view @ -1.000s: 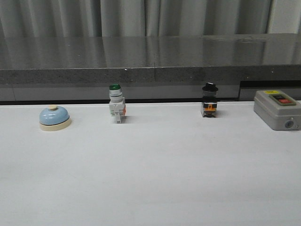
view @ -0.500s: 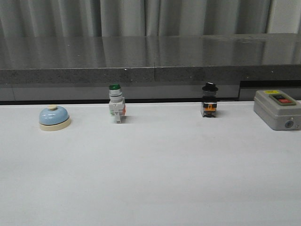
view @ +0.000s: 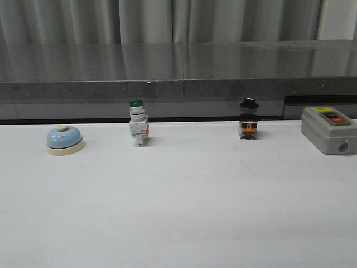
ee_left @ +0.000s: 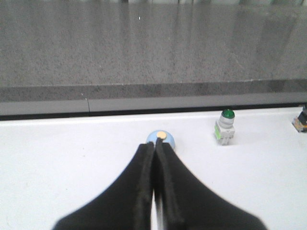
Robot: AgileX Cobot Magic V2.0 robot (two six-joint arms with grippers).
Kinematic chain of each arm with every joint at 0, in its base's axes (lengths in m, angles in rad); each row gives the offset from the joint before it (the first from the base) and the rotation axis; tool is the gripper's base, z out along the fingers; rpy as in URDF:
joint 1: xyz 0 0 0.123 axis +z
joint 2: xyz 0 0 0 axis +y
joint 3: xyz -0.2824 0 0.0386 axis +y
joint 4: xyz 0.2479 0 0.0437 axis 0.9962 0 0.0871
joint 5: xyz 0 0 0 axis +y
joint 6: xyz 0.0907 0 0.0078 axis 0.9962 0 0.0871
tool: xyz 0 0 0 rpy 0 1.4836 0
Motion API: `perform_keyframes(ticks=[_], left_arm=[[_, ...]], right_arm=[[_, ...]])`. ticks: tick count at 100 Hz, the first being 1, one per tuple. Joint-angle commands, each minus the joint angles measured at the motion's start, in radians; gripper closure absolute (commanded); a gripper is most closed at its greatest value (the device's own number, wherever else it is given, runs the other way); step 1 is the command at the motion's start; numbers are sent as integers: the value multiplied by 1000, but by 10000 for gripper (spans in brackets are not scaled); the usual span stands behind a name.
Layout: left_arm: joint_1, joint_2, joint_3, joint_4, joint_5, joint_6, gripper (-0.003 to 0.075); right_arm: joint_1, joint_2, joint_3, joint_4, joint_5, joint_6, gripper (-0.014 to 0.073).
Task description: Place and press bell with both arms
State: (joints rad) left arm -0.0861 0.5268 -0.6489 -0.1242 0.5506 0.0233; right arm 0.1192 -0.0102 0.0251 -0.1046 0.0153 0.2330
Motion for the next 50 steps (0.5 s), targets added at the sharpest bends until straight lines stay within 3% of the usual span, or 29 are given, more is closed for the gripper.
perform_keyframes(ticks=[1, 50], left_arm=[[3, 90, -93, -12, -2, -9, 741], [3, 290, -137, -12, 13, -9, 741]], right_arm=[[-4, -17, -13, -10, -80, -9, 654], [-4, -17, -13, -10, -80, -9, 654]])
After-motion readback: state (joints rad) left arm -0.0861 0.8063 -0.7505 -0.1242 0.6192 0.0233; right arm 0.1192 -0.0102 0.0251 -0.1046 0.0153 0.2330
